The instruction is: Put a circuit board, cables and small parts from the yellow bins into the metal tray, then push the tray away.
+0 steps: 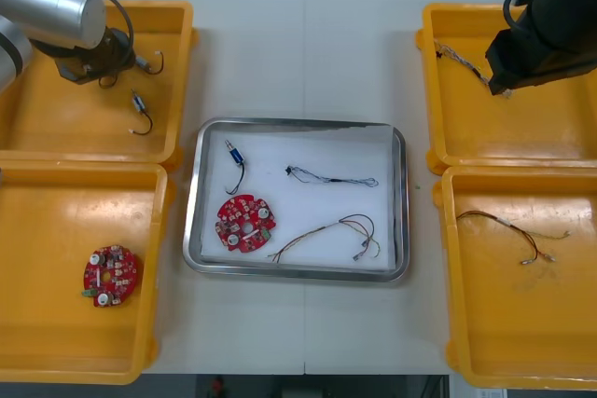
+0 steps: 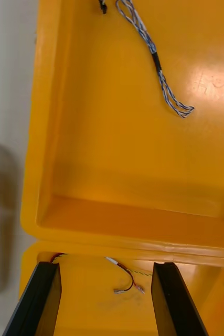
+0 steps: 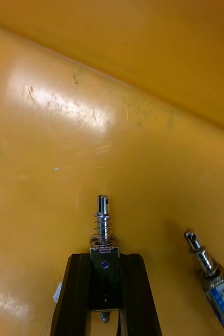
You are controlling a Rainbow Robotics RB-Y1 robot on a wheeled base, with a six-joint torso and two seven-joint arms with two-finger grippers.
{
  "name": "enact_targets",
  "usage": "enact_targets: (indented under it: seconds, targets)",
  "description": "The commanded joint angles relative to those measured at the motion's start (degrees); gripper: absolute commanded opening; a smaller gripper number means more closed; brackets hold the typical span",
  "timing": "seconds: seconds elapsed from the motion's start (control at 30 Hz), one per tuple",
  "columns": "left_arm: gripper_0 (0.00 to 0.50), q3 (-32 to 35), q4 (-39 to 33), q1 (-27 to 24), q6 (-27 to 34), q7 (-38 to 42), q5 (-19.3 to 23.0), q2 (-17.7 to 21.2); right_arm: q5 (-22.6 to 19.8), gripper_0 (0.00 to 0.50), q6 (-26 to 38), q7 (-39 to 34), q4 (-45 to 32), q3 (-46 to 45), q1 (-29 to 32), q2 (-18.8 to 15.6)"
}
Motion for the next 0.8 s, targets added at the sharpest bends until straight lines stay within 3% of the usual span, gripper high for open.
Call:
enact_targets:
  seconds: [0.03,0.53,0.8]
  targets:
    - [0.000,2.0,-5.8,-2.1,5.6,-4.7,0.6,4.4,-0.5,0.500,0.5,-2.1,0.8,-7.6,3.8,-2.6]
    - [0.000,9.2,-19.5,-2.1,24.4,-5.2,1.5,10.6,-1.2,0.500,0.5,-1.5,0.7,-16.9,14.3,-4.3]
    - [0.000,11.2,-29.6,0.1,32.5,-2.1,5.1,12.9,-0.9,0.500,0.6,-1.5,-1.3,-21.1,20.4,-5.3]
